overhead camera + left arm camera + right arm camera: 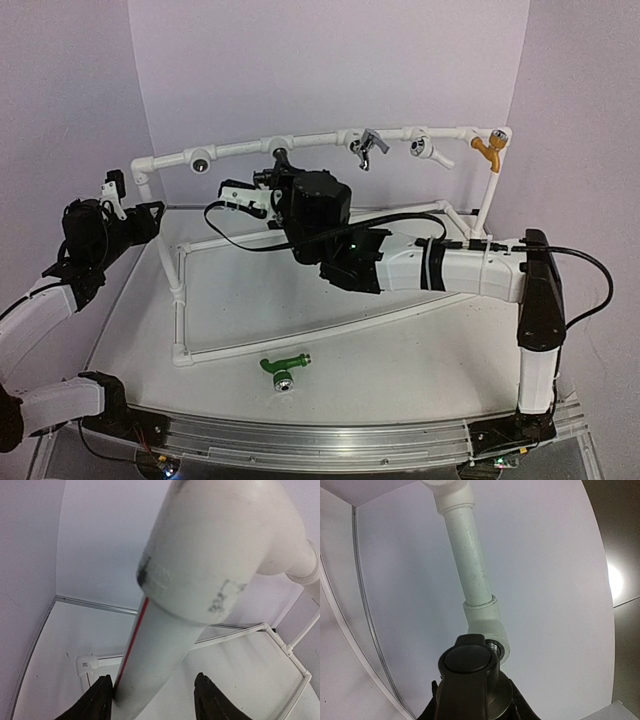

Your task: Install the water faucets

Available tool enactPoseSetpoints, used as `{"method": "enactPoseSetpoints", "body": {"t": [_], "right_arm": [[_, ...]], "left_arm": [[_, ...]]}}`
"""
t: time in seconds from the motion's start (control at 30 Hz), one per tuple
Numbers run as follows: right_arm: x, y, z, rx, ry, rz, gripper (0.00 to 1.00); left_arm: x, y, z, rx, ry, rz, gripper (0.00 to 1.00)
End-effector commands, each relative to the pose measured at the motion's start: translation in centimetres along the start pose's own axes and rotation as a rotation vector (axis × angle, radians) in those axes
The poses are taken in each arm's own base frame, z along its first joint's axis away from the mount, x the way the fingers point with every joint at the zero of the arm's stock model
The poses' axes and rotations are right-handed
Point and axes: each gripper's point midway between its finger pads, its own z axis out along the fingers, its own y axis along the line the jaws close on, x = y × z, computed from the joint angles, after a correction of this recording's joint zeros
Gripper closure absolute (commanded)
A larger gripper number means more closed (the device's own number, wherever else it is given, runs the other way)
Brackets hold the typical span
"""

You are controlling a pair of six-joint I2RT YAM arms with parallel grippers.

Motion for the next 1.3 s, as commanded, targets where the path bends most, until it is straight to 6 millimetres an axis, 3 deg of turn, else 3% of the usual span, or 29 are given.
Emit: {"method": "enactPoseSetpoints", "body": {"t": [0.0, 0.67, 1.07, 1.27], "right_arm": [[-0.3, -2.0, 0.3, 0.051, 0.023, 0.076, 1.00], [1.0, -3.0, 1.4, 0.077, 0.088, 0.200, 1.00], [1.3, -4.3, 1.7, 0.100, 0.120, 0.449, 1.00], [2.6, -5.1, 1.9, 0.122, 0.149, 0.633, 1.00]], "left_arm": [[-0.8, -1.1, 0.1, 0.061, -0.036, -0.007, 0.48], [1.0, 0.1, -0.1, 0.019, -0.034, -0.015, 0.97], [2.0, 0.0, -0.1, 0.041, -0.018, -0.035, 1.00], [2.2, -0.1, -0.2, 0.048, -0.018, -0.048, 1.00]]}}
